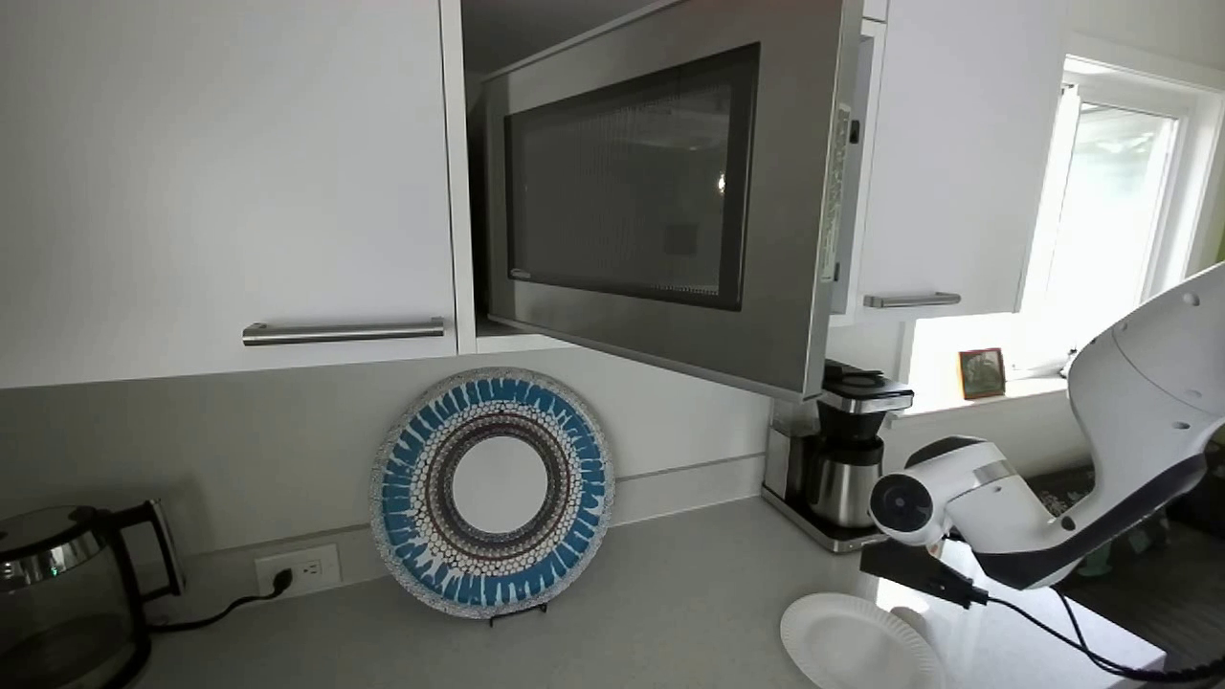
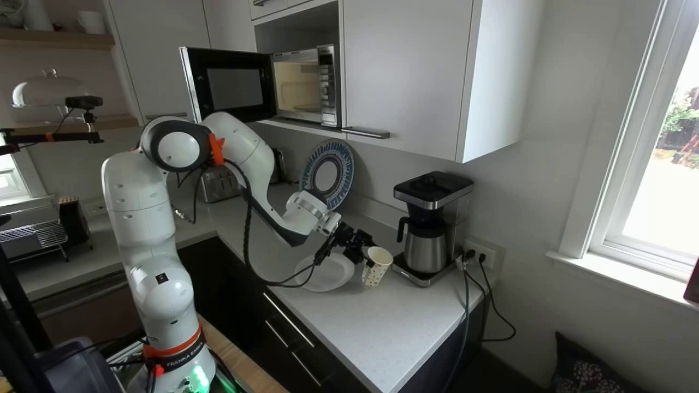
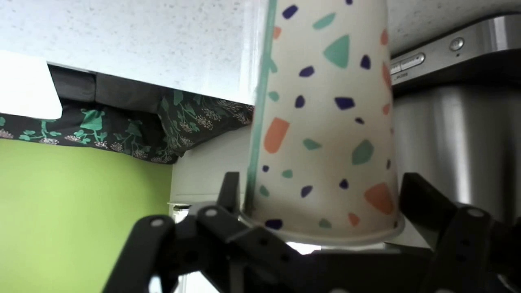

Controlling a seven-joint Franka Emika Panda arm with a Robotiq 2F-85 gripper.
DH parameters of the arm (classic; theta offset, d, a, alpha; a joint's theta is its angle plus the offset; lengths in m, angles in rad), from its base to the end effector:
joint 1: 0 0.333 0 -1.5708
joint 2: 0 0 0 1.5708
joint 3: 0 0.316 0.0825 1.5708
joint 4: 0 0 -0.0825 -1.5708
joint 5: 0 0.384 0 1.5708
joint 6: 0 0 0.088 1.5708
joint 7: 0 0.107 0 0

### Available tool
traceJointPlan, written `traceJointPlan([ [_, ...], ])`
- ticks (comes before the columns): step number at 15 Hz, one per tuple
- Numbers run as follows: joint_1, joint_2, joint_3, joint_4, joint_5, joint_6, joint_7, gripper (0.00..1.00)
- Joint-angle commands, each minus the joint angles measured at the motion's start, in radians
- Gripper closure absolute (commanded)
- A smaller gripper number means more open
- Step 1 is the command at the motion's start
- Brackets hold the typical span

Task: Move the cup from the microwave to the counter

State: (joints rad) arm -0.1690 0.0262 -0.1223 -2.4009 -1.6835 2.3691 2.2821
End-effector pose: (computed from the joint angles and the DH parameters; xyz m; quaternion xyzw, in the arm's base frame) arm 0.4719 -0.1536 0.3074 0.7133 -0.4845 0.4135 0.2922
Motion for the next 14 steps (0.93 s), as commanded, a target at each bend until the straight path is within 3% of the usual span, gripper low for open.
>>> traceJointPlan([
  [1, 0.017, -0.087, 0.000, -0.058, 0.024, -0.041, -0.069, 0.00],
  [6, 0.032, -0.057, 0.001, -0.047, 0.016, -0.081, -0.072, 0.00],
  [14, 0.044, 0.107, 0.019, 0.006, 0.031, -0.131, 0.181, 0.00],
])
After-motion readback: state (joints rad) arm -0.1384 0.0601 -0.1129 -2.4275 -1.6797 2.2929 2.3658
